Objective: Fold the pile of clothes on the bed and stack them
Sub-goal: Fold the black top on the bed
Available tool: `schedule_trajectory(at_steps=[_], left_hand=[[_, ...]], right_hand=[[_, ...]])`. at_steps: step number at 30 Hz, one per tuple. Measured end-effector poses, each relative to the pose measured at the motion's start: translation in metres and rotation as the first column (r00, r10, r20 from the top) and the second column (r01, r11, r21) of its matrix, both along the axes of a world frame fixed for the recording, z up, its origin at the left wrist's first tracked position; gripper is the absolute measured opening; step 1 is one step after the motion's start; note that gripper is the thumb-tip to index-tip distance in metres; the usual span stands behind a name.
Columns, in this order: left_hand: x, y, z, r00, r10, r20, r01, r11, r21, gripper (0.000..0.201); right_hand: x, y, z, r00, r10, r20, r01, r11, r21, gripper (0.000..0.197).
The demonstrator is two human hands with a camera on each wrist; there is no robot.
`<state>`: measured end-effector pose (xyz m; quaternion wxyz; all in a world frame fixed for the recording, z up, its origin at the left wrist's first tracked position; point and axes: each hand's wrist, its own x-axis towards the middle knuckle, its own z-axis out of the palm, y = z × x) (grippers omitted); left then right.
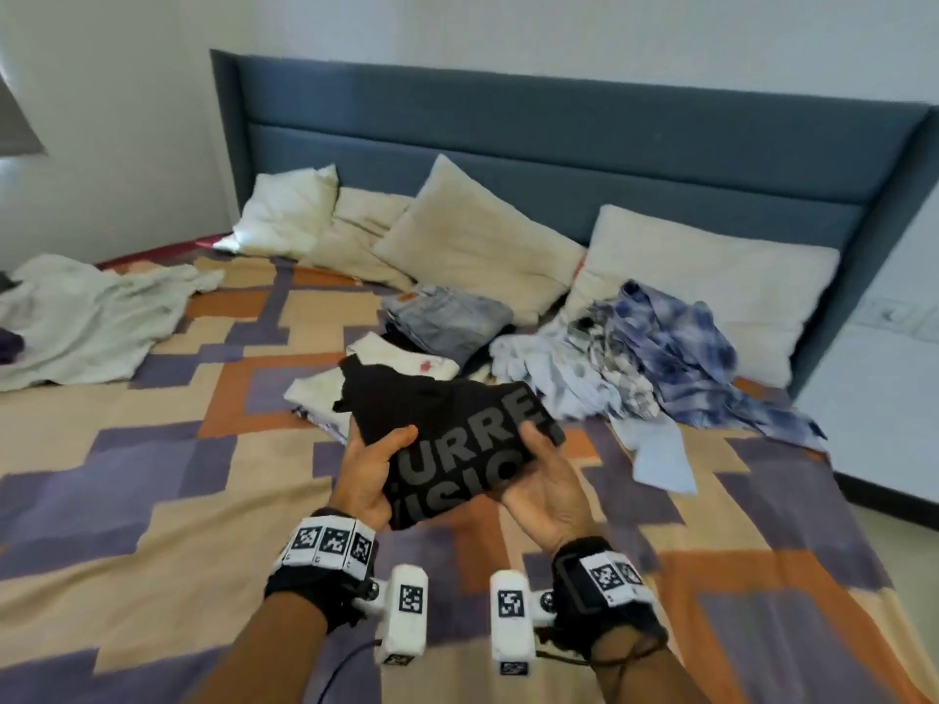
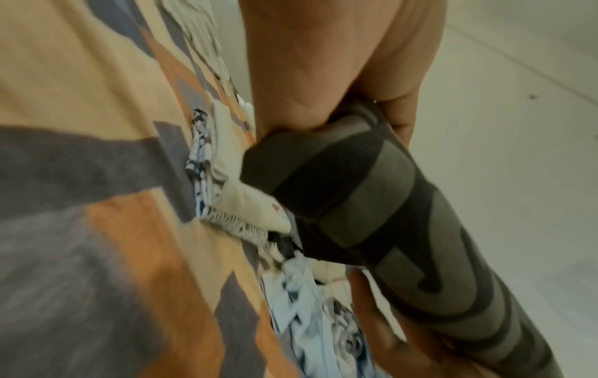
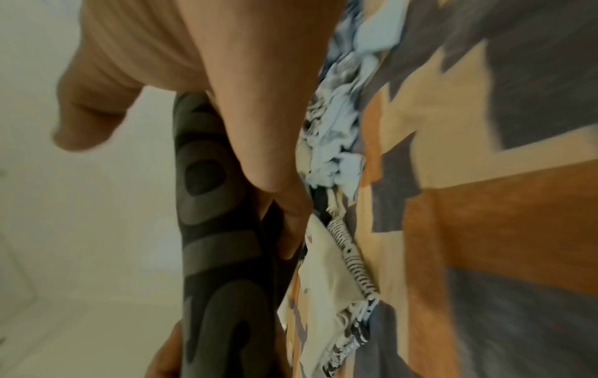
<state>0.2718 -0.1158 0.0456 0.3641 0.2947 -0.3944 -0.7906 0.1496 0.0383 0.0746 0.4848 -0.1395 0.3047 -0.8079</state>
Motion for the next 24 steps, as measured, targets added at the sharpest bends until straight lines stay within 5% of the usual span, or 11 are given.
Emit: schedule_trajectory(at_steps=[5,9,11,13,16,21,24], left_hand=[[-0.031,-0.124,0.011,0.99,0.138,-0.016,-0.138,0.99,-0.031,0.098],[-0.046,-0.187,0.007,0.955,0.272,-0.114,-0.282,0.955,-0.087,0.072],[-0.059,-0.194,-0.025,0.951,0.306,0.03,-0.302,0.948,-0.106,0.047],[-0.065,-0.18,-0.072,0.95,0.235,0.204,-0.23,0.972,-0.048,0.045],[-0.065,-0.158,-0.114,0.951,0.197,0.239,-0.214,0.976,0.044,0.049],[-0.058,-0.155,-0.096,0.974,0.149,0.168,-0.178,0.969,0.169,0.039],[-0.051,-0.137,-0.084,0.98,0.065,0.187,-0.099,0.979,0.179,0.038]], right_hand=[[-0.041,-0.149,0.023,0.998,-0.046,-0.046,0.047,0.999,0.008,0.054],[-0.075,-0.235,0.014,0.996,-0.027,-0.084,0.024,0.999,-0.045,0.032],[-0.089,-0.26,-0.021,0.993,-0.041,-0.114,0.05,0.996,0.076,0.052],[-0.093,-0.264,-0.061,0.985,-0.054,-0.165,0.096,0.962,0.254,0.084],[-0.094,-0.258,-0.108,0.967,-0.116,-0.225,0.188,0.925,0.33,0.081],[-0.099,-0.263,-0.101,0.925,-0.143,-0.353,0.273,0.894,0.354,0.115],[-0.101,-0.26,-0.097,0.881,-0.177,-0.44,0.371,0.834,0.408,0.118]])
